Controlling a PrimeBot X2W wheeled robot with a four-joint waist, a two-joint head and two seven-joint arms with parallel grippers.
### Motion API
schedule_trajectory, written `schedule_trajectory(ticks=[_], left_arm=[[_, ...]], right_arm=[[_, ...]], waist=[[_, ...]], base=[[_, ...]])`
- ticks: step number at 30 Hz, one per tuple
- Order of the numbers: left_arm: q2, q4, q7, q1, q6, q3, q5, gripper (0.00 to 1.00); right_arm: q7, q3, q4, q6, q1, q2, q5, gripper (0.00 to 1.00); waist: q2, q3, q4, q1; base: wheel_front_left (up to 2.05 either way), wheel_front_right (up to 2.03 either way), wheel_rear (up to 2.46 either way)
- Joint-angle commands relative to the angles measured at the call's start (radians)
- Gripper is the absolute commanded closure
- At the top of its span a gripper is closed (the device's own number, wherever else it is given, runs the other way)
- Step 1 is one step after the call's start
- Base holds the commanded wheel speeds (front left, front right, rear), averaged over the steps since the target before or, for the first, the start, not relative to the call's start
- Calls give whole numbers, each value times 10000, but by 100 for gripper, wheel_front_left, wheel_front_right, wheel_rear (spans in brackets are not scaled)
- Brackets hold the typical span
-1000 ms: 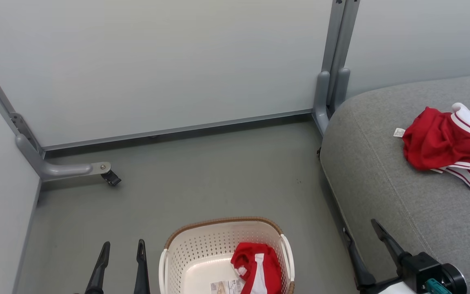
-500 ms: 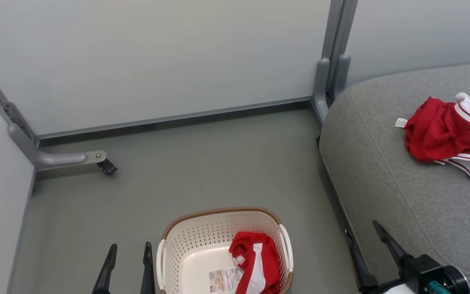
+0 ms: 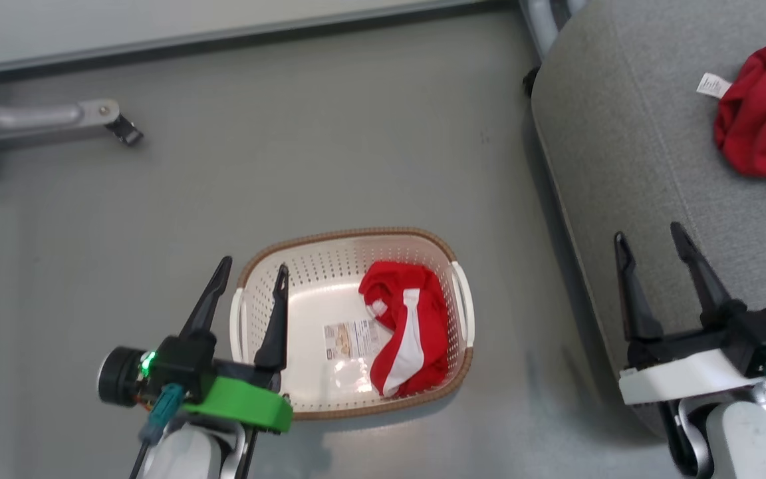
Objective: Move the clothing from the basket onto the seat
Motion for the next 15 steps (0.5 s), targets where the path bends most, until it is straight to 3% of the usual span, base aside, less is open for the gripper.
schedule_trajectory(ticks=[1, 4, 8, 15], left_arm=[[28, 334, -2, -721, -105, -185, 129, 0], [211, 1371, -2, -1953, -223, -830, 299, 0], [518, 3163, -5, -3880, -254, -2438, -137, 0], [728, 6072, 70, -6919, -253, -5828, -2159, 0]], right_arm=[[-2, -138, -134, -10, -384, -22, -65, 0], [-2, -311, -363, -10, -864, -20, -188, 0], [-2, -360, -629, -10, -1347, -21, -323, 0], [-2, -411, -1109, -10, -1884, -21, -314, 0]], waist=[[0, 2890, 121, 0], [0, 3766, 149, 0], [0, 4833, 95, 0], [0, 6358, -209, 0]], base=[[0, 0, 0], [0, 0, 0], [0, 0, 0], [0, 0, 0]])
